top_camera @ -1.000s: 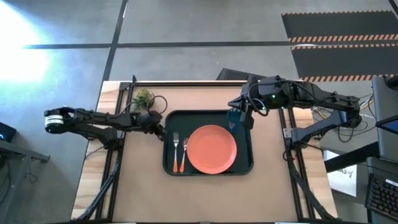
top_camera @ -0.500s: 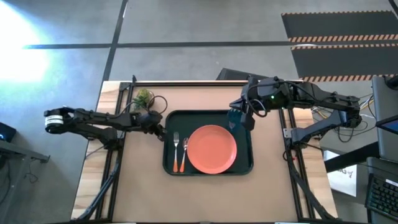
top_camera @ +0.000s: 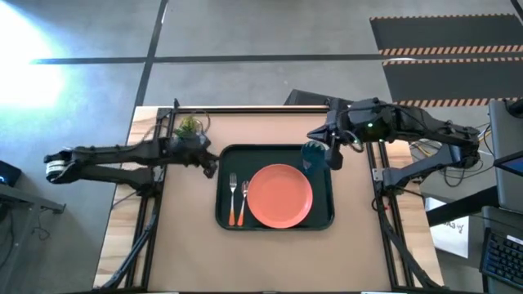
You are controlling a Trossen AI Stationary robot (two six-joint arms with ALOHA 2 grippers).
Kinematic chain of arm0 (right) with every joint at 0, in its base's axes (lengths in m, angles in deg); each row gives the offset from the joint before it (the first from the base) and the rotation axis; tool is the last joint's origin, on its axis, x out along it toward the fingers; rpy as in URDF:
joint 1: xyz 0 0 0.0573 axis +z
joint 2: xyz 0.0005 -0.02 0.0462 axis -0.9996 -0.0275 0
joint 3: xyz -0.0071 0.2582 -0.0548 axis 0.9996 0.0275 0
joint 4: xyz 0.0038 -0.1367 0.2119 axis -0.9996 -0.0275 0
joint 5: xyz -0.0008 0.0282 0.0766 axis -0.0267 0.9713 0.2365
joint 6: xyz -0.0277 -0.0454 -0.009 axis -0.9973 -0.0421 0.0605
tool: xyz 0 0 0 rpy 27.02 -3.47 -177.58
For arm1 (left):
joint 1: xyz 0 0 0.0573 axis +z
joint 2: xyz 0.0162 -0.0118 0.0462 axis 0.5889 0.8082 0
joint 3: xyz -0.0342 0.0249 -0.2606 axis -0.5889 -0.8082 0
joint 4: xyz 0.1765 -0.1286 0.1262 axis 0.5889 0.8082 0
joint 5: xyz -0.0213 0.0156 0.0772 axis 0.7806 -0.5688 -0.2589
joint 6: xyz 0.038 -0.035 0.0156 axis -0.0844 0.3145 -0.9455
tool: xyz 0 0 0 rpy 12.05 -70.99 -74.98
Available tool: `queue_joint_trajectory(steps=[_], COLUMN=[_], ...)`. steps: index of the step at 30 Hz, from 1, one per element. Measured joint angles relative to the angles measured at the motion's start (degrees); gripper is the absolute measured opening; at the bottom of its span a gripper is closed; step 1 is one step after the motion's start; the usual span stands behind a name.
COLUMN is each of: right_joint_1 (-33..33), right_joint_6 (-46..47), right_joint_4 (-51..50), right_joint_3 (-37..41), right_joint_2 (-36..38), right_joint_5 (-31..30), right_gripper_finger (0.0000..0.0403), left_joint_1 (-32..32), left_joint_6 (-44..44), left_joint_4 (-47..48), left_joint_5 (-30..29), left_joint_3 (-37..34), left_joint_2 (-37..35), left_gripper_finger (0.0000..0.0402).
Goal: Pick and place plate/cup/fork/spoon on tray
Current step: Return to Home Position
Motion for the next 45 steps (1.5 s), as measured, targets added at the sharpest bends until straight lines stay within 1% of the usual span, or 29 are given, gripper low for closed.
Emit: queue_joint_trajectory(steps=[4,7,9,11,13,16,19,21,24,26,28,32,34,39,43,45], right_joint_1=[0.0,0.0,0.0,0.0,0.0,0.0,0.0,0.0,0.0,0.0,0.0,0.0,0.0,0.0,0.0,0.0], right_joint_6=[-1.8,-2.6,-2.7,-2.7,-2.4,-2.5,-2.7,-2.6,-2.1,-2.0,-1.5,2.5,4.6,8.7,12.5,14.6], right_joint_4=[1.6,2.9,3.8,4.7,5.7,6.5,8.2,11.3,17.8,21.8,25.0,32.7,37.5,51.0,58.9,61.2], right_joint_3=[0.0,0.0,0.0,0.3,0.8,2.5,5.5,8.4,13.8,17.9,22.1,31.7,36.9,49.1,57.1,60.3], right_joint_2=[3.3,6.5,8.6,10.8,12.5,14.5,16.7,18.4,21.0,22.7,24.6,29.0,31.5,37.6,41.8,43.7], right_joint_5=[0.0,0.1,1.2,3.8,5.7,6.9,9.6,12.6,17.6,19.3,19.6,19.7,19.9,20.0,19.2,17.7], right_gripper_finger=[0.0008,0.0008,0.0008,0.0008,0.0008,0.0008,0.0008,0.0008,0.0008,0.0008,0.0008,0.0008,0.0008,0.0008,0.0008,0.0008], left_joint_1=[0.0,-0.4,-1.0,-1.5,-2.0,-2.8,-3.7,-4.4,-5.4,-6.0,-6.6,-7.4,-7.6,-7.6,-8.2,-8.9], left_joint_6=[-5.0,-8.9,-11.2,-11.9,-11.7,-10.6,-9.9,-9.2,-6.6,-5.1,-3.6,-0.2,1.7,3.6,3.6,3.6], left_joint_4=[5.5,5.9,6.1,6.0,6.1,6.1,4.3,-0.2,-9.9,-15.4,-18.7,-19.9,-20.5,-21.1,-20.9,-21.2], left_joint_5=[-1.8,-1.9,-1.0,1.4,5.4,11.7,18.0,22.0,27.2,29.3,29.7,29.4,28.3,20.3,14.7,11.9], left_joint_3=[6.8,11.0,12.8,13.8,13.9,12.7,11.0,8.7,4.6,1.6,-1.2,-6.2,-8.5,-12.2,-13.1,-13.1], left_joint_2=[-6.1,-11.0,-14.1,-17.2,-20.2,-24.1,-27.4,-29.5,-31.9,-33.4,-34.5,-36.7,-37.7,-39.5,-39.5,-39.0], left_gripper_finger=[0.0,0.0,0.0,0.0,0.0,0.0,0.0,0.0,0.0,0.0,0.0,0.0,0.0,0.0,0.0,0.0])
